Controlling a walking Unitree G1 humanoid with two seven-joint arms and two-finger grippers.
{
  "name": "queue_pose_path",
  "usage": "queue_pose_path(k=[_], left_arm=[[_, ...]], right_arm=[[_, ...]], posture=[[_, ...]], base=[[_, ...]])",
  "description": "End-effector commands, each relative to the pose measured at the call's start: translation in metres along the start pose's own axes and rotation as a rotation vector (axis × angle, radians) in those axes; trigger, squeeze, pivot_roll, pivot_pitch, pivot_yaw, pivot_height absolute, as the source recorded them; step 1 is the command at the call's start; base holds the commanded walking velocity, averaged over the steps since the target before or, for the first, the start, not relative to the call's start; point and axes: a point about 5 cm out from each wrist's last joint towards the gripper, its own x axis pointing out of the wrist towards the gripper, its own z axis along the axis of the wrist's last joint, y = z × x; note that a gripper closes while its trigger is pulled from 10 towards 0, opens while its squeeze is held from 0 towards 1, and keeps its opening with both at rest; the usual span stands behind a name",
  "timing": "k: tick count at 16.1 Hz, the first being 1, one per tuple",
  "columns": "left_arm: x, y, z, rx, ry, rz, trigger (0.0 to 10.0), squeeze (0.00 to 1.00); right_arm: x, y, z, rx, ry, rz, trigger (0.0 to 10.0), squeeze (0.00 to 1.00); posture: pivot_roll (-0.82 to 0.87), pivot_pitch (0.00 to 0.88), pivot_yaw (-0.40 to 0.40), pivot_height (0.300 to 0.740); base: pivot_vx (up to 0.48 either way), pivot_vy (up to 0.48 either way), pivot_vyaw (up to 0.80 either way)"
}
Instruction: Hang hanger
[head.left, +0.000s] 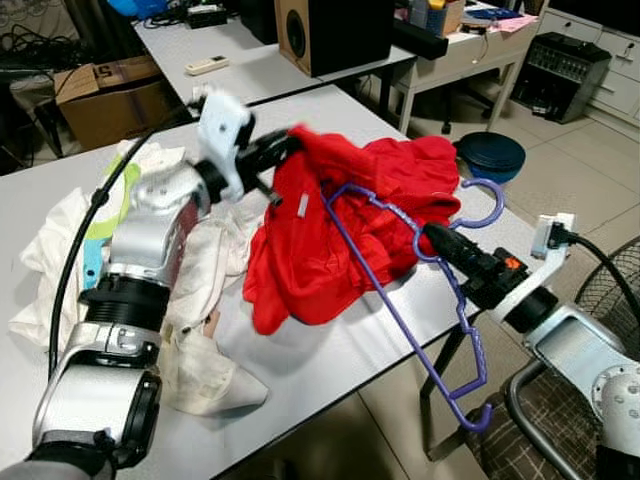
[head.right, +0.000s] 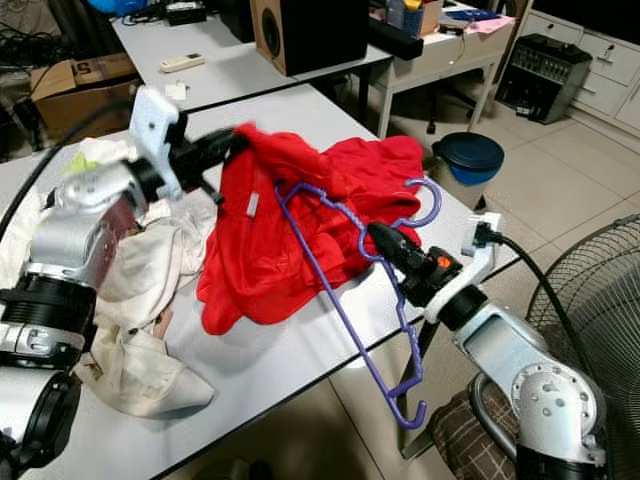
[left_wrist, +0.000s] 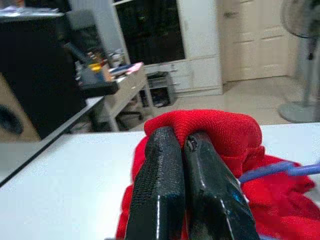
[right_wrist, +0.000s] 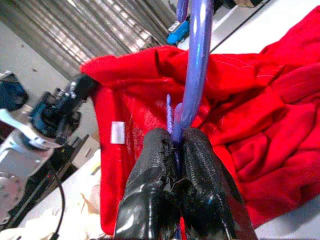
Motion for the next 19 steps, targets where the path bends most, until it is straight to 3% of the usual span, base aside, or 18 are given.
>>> queue_pose_path(k=[1,4,7,9,12,14,16,19], left_arm=[[0.004,-0.003,0.006,0.025,0.001,-0.024,0.0,0.00],[0.006,-0.011,0.010,0.027,0.002,-0.078,0.0,0.00],[0.004,-0.010,0.009,0.054,0.036,-0.074,0.0,0.00],[0.002,-0.004,0.005,0.091,0.072,-0.029,0.0,0.00],[0.003,-0.009,0.006,0.098,0.079,-0.072,0.0,0.00],[0.010,-0.026,0.014,0.078,0.027,-0.170,0.0,0.00],[0.013,-0.029,0.019,0.094,0.011,-0.190,0.0,0.00],[0.012,-0.032,0.029,0.112,0.000,-0.239,0.0,0.00]], right_arm=[[0.004,0.002,0.001,0.002,-0.007,0.005,10.0,0.00],[0.011,0.001,0.004,0.032,-0.063,-0.016,10.0,0.00],[0.016,-0.012,0.015,0.177,-0.251,-0.149,10.0,0.00],[0.017,-0.007,0.019,0.281,-0.338,-0.110,10.0,0.00],[0.025,0.001,0.012,0.297,-0.334,-0.085,10.0,0.00],[0.042,-0.011,-0.001,0.322,-0.236,-0.179,10.0,0.00],[0.051,-0.018,-0.005,0.296,-0.161,-0.247,10.0,0.00],[0.061,-0.012,0.010,0.298,-0.201,-0.220,10.0,0.00]], posture=[[-0.07,0.000,0.092,0.740],[-0.07,0.000,0.093,0.740],[-0.07,0.000,0.091,0.740],[-0.07,0.000,0.091,0.740],[-0.07,0.000,0.093,0.740],[-0.08,0.000,0.101,0.740],[-0.07,0.000,0.097,0.740],[-0.07,0.000,0.093,0.740]], base=[[0.000,0.000,0.00],[0.000,0.000,0.00],[0.000,0.000,0.00],[0.000,0.000,0.00],[0.000,0.000,0.00],[0.000,0.000,0.00],[0.000,0.000,0.00],[0.000,0.000,0.00]])
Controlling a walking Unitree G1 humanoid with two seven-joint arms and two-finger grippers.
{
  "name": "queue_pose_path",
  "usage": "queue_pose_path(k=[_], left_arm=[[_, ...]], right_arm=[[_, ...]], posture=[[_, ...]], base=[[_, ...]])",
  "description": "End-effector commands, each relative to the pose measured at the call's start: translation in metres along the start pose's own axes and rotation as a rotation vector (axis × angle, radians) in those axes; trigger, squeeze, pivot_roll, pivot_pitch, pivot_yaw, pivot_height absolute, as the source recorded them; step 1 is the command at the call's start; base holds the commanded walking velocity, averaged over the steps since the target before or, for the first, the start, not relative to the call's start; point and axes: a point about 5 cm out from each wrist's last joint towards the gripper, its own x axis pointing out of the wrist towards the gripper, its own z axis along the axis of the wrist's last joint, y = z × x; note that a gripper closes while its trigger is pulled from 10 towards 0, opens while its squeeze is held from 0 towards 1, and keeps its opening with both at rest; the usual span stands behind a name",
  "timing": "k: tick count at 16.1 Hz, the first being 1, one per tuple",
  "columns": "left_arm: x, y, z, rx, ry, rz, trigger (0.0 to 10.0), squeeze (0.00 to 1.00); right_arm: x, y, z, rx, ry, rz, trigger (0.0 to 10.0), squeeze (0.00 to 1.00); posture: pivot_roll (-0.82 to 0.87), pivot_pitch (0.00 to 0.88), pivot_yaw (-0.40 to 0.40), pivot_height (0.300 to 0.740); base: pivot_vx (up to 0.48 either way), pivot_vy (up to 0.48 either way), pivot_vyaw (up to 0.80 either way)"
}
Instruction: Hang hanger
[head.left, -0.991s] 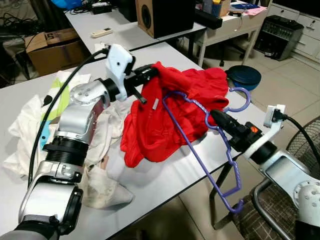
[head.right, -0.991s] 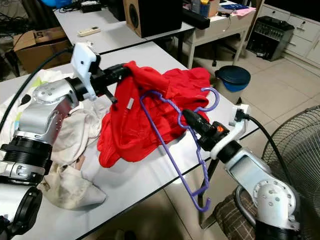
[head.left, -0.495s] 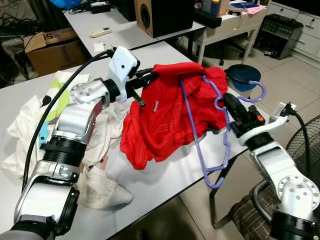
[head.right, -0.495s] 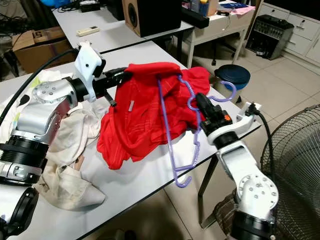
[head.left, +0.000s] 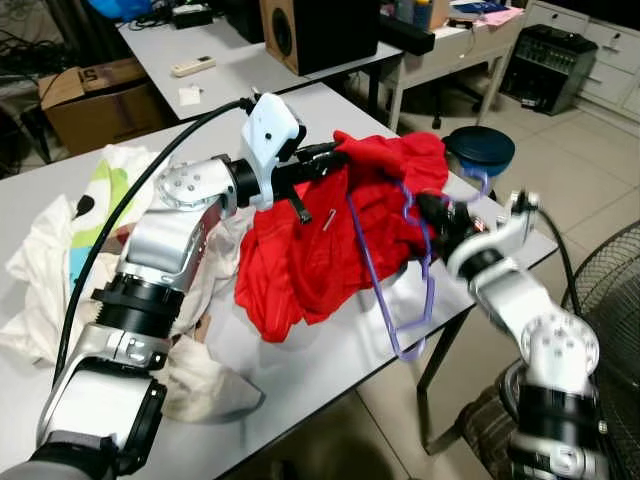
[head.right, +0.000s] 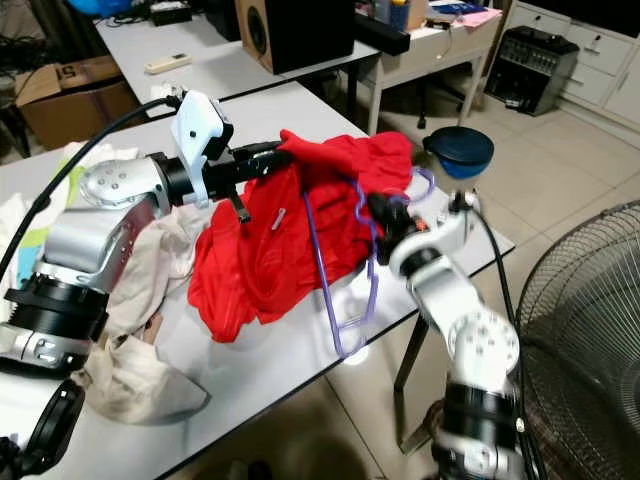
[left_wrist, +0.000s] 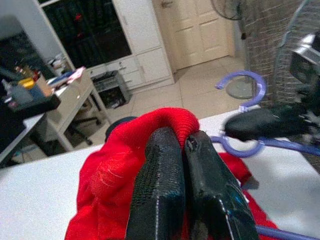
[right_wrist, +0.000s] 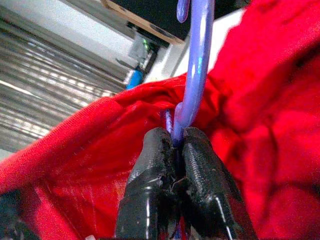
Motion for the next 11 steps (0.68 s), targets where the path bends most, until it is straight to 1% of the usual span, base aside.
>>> queue_pose_path(k=[1,3,5,6,7,8,9,10,11], left_arm=[[-0.001,-0.001,0.010,0.024,-0.016,-0.027,0.0,0.00],[0.000,-0.005,0.009,0.015,-0.012,-0.049,0.0,0.00],[0.004,-0.015,0.006,0.001,0.001,-0.103,0.0,0.00],[0.005,-0.019,0.004,-0.006,0.006,-0.120,0.0,0.00],[0.009,-0.027,-0.001,-0.026,0.019,-0.144,0.0,0.00],[0.010,-0.026,-0.003,-0.032,0.022,-0.129,0.0,0.00],[0.011,-0.024,-0.006,-0.027,0.035,-0.092,4.6,0.00],[0.011,-0.017,-0.010,-0.047,0.046,-0.019,10.0,0.00],[0.006,-0.010,-0.009,-0.104,0.023,0.023,10.0,0.64]], right_arm=[[0.003,0.004,0.006,0.004,-0.021,0.008,10.0,0.00],[0.007,0.007,0.009,-0.001,-0.030,0.018,10.0,0.00],[0.013,0.009,0.016,0.037,-0.068,0.027,10.0,0.00],[0.015,0.009,0.017,0.062,-0.081,0.029,10.0,0.00],[0.023,0.009,0.020,0.133,-0.117,0.034,10.0,0.00],[0.025,0.009,0.021,0.154,-0.124,0.040,10.0,0.00],[0.027,0.010,0.020,0.162,-0.125,0.044,10.0,0.00],[0.031,0.010,0.017,0.154,-0.118,0.042,10.0,0.00],[0.034,0.008,0.013,0.151,-0.111,0.030,10.0,0.00]], posture=[[-0.07,0.000,0.092,0.740],[-0.07,0.000,0.092,0.740],[-0.07,0.000,0.092,0.740],[-0.08,0.000,0.093,0.740],[-0.08,0.000,0.095,0.740],[-0.07,0.000,0.093,0.740],[-0.07,0.000,0.093,0.740],[-0.07,0.000,0.091,0.740],[-0.07,0.000,0.091,0.740]], base=[[0.000,0.000,0.00],[0.000,0.000,0.00],[0.000,0.000,0.00],[0.000,0.000,0.00],[0.000,0.000,0.00],[0.000,0.000,0.00],[0.000,0.000,0.00],[0.000,0.000,0.00],[0.000,0.000,0.00]])
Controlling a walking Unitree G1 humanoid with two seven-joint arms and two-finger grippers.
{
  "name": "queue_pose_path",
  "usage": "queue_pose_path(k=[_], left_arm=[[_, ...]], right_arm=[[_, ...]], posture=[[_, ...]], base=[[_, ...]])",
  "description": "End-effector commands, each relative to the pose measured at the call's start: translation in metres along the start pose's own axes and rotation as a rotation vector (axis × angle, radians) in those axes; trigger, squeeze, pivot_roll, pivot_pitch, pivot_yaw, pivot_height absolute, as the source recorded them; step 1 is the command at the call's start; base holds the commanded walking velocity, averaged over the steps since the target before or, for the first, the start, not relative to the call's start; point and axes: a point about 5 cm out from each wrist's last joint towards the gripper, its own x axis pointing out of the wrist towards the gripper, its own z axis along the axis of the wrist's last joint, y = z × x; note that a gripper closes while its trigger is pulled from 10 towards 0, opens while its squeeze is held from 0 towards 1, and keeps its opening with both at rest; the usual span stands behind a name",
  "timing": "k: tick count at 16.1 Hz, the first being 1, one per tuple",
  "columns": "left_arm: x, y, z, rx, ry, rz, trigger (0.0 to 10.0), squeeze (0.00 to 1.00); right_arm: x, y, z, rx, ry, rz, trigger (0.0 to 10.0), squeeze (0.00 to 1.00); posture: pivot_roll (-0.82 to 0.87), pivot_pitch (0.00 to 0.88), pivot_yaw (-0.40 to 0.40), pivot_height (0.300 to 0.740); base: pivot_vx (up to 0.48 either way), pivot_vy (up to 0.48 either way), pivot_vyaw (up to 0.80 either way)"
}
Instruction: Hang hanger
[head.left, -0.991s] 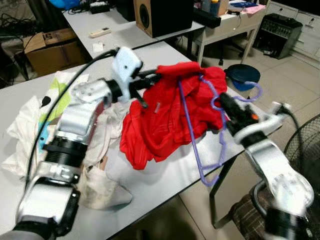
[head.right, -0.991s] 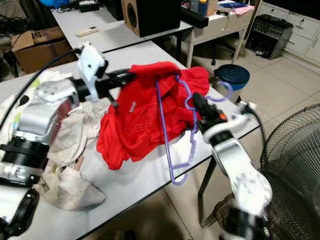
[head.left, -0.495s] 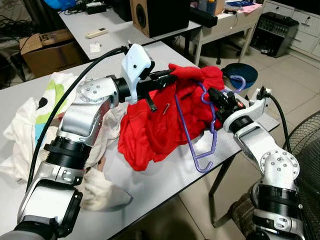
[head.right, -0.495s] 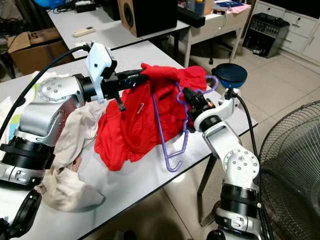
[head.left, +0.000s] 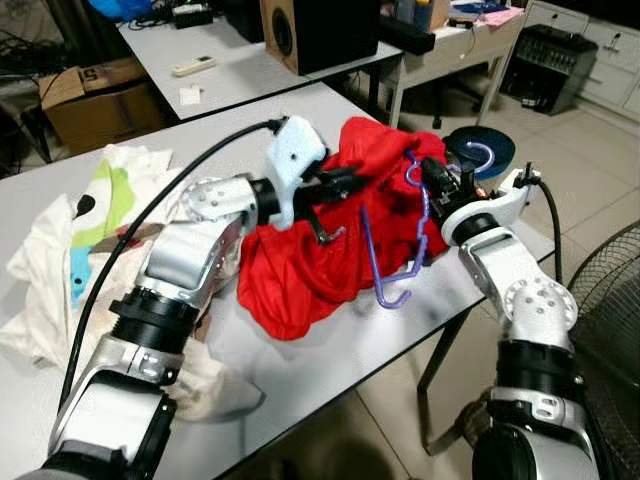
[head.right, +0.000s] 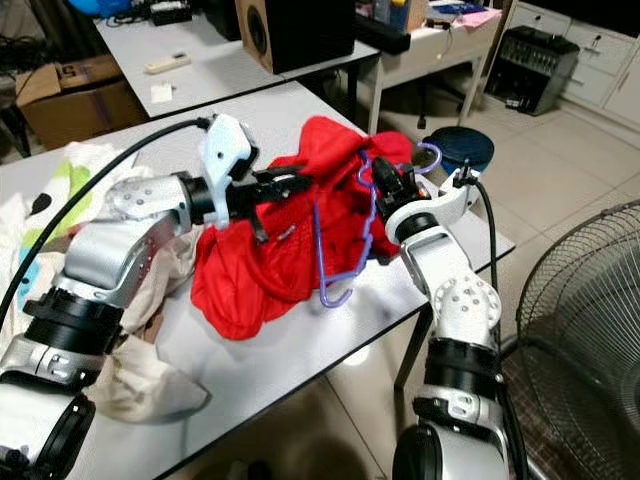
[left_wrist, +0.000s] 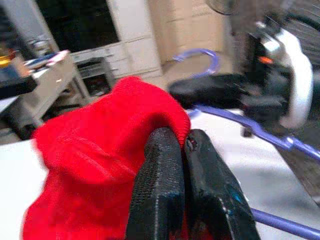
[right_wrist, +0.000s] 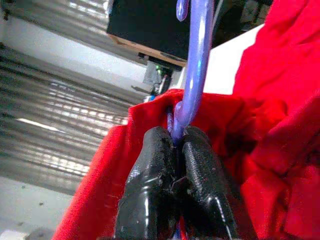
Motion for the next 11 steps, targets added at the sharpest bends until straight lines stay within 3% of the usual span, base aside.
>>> queue_pose_path(k=[1,3,4,5,6,7,8,11], left_arm=[[-0.007,0.007,0.007,-0.027,-0.029,0.020,10.0,1.00],[-0.017,0.012,0.006,-0.042,-0.026,0.053,10.0,1.00],[-0.033,0.018,0.001,-0.099,-0.018,0.075,10.0,1.00],[-0.043,0.020,-0.002,-0.094,-0.001,0.074,10.0,0.69],[-0.053,0.018,-0.005,-0.076,0.026,0.035,10.0,0.00],[-0.059,0.016,-0.007,-0.059,0.046,0.004,10.0,0.00],[-0.068,0.006,-0.012,0.005,0.096,-0.094,10.0,0.00],[-0.077,-0.019,-0.018,0.064,0.150,-0.294,10.0,0.00]], right_arm=[[0.003,0.004,0.001,0.002,-0.015,0.020,10.0,0.00],[0.005,0.002,-0.001,0.007,-0.018,0.015,10.0,0.00],[0.006,0.000,-0.003,0.027,-0.029,0.010,10.0,0.00],[0.006,-0.001,-0.003,0.033,-0.032,0.007,10.0,0.00],[0.007,-0.002,-0.002,0.040,-0.037,0.007,10.0,0.00],[0.007,-0.002,-0.002,0.043,-0.040,0.008,10.0,0.00],[0.009,-0.002,-0.001,0.046,-0.043,0.009,10.0,0.00],[0.011,-0.003,0.000,0.042,-0.044,0.008,10.0,0.00]], posture=[[-0.07,0.000,0.091,0.740],[-0.06,0.000,0.089,0.740],[-0.05,0.000,0.091,0.740],[-0.04,0.000,0.089,0.740],[-0.03,0.000,0.085,0.740],[-0.03,0.000,0.085,0.740],[-0.02,0.000,0.075,0.740],[-0.01,0.000,0.069,0.740]], base=[[0.000,0.000,0.00],[0.000,0.000,0.00],[0.000,0.000,0.00],[0.000,0.000,0.00],[0.000,0.000,0.00],[0.000,0.000,0.00],[0.000,0.000,0.00],[0.000,0.000,0.00]])
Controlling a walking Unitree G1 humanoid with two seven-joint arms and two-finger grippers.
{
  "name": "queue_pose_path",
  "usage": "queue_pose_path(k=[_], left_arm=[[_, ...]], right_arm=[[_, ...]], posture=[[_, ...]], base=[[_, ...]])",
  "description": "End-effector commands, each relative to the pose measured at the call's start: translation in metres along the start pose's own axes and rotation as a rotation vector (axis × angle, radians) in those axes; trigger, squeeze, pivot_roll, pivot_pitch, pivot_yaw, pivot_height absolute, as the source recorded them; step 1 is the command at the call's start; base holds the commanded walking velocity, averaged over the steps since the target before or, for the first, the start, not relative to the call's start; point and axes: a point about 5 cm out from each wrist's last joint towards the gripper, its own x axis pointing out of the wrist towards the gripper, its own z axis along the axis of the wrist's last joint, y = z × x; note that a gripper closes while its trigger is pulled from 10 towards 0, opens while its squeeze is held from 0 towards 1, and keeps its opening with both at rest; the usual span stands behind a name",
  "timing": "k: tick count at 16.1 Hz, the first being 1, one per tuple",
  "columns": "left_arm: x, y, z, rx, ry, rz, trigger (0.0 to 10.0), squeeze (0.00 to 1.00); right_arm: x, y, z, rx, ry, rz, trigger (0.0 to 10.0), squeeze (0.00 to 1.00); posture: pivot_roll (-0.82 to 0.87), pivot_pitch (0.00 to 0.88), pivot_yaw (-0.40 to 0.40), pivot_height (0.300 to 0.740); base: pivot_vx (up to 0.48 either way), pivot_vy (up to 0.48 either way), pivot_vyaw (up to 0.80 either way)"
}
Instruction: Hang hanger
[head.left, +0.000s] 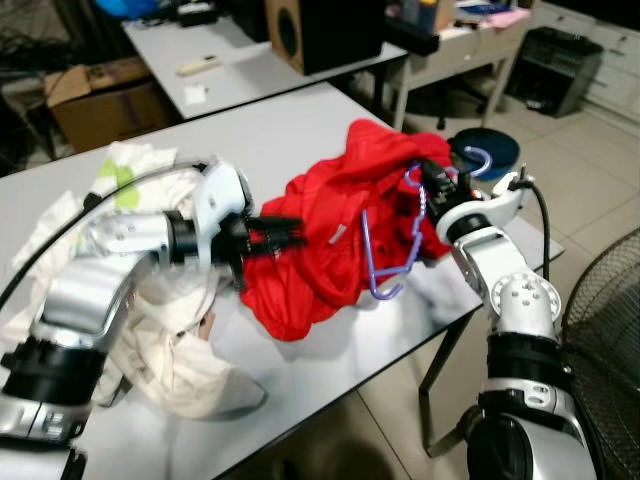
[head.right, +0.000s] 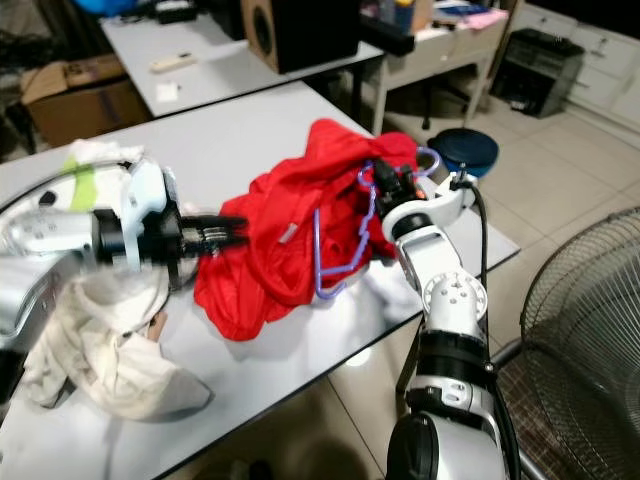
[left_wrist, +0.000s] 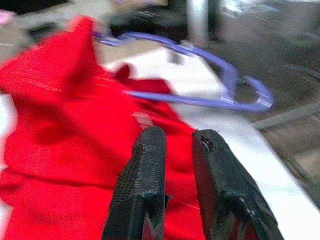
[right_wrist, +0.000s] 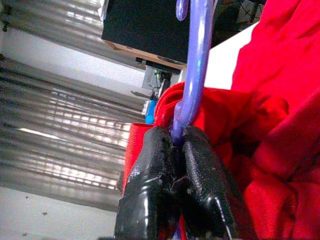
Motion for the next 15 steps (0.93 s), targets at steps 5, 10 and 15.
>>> queue_pose_path(k=[5,10,15], left_arm=[[0.025,-0.023,-0.011,0.202,0.078,-0.118,10.0,0.00],[0.036,-0.026,-0.019,0.276,0.075,-0.117,10.0,1.00],[0.057,-0.023,-0.033,0.387,0.076,-0.081,10.0,0.00]], right_arm=[[0.005,0.004,0.001,-0.009,-0.006,0.015,10.0,0.00],[0.006,0.004,-0.001,-0.006,-0.008,0.021,10.0,0.00],[0.008,0.006,-0.002,-0.004,-0.012,0.033,10.0,0.00]], posture=[[0.00,0.000,0.068,0.740],[-0.01,0.000,0.083,0.740],[-0.01,0.000,0.100,0.740]], base=[[0.000,0.000,0.00],[0.000,0.000,0.00],[0.000,0.000,0.00]])
